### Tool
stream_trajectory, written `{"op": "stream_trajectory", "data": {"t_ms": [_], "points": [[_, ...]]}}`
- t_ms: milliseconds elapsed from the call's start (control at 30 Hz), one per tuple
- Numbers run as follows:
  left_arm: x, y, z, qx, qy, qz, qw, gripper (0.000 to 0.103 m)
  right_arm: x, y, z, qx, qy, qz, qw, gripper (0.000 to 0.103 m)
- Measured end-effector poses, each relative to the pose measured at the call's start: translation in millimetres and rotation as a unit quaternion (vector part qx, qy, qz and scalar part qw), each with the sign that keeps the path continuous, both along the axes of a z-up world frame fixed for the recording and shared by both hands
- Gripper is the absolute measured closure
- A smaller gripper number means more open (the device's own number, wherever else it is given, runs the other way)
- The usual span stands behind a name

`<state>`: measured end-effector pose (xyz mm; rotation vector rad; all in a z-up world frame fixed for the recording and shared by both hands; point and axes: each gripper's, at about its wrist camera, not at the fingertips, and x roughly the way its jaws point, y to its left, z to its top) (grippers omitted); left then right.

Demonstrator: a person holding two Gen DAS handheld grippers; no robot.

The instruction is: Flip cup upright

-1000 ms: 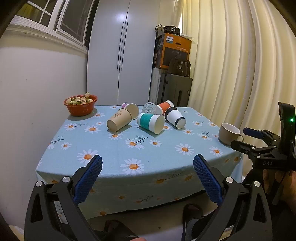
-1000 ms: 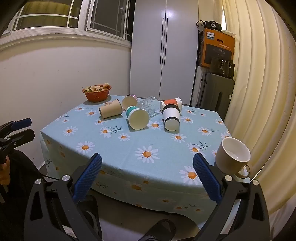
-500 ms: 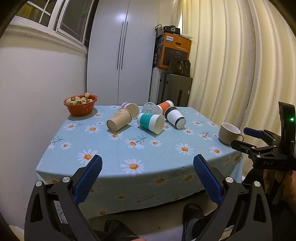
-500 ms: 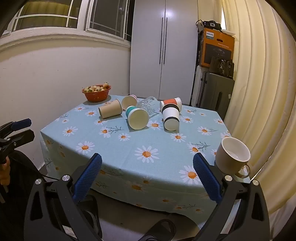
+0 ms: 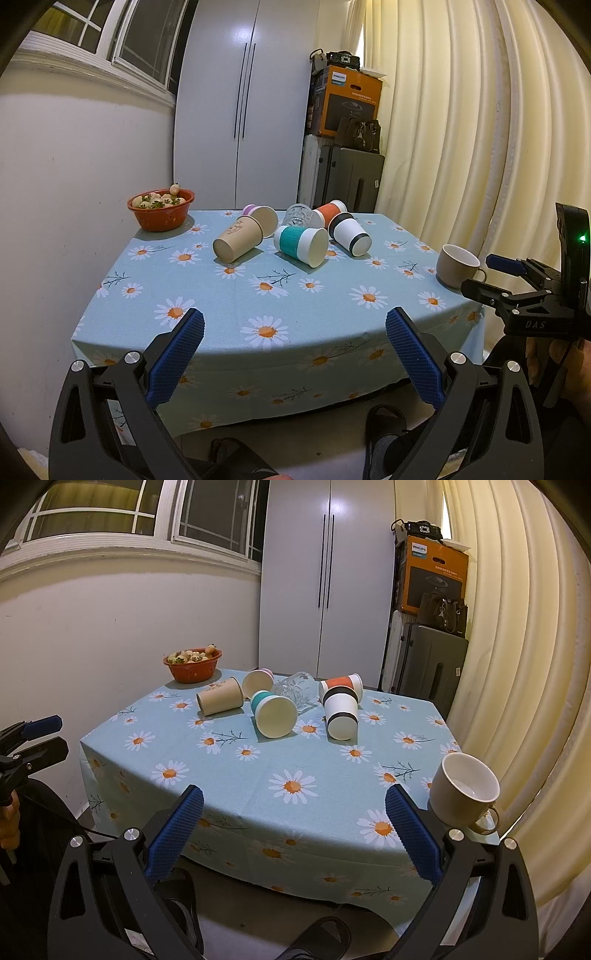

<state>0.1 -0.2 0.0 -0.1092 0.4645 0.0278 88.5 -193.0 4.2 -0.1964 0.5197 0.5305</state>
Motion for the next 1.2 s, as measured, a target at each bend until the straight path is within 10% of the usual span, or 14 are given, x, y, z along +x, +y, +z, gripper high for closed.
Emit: {"op": "stream_trajectory", "data": {"t_ms": [1200], "points": [[-0.2, -0.1, 0.0, 0.000, 0.000, 0.000, 1.0000, 0.007, 0.7, -0.5, -1.4, 0.000, 0.001, -0.001, 1.000, 0.005]]}}
